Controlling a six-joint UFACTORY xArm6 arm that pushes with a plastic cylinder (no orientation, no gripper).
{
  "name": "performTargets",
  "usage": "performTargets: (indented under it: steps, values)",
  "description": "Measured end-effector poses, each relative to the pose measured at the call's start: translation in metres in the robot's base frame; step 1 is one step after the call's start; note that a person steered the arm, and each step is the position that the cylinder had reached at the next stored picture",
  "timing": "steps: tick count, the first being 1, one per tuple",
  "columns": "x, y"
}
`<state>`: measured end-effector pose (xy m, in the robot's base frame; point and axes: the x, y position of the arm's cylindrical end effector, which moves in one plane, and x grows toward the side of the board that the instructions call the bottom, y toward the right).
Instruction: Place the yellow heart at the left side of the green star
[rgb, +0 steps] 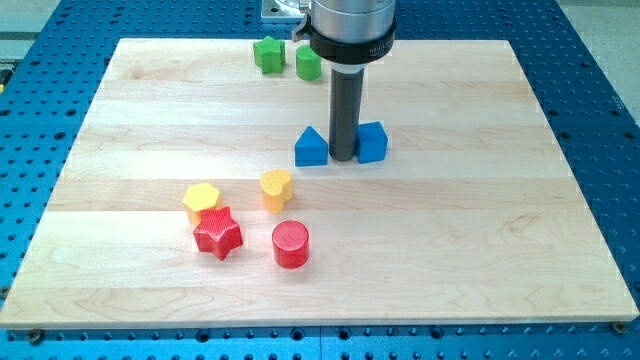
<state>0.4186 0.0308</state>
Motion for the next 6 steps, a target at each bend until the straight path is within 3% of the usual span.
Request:
performTargets:
  steps: [1, 4, 6]
  values:
    - [0.066, 0.006]
    - [0.069, -0.138]
    - [0.099, -0.176]
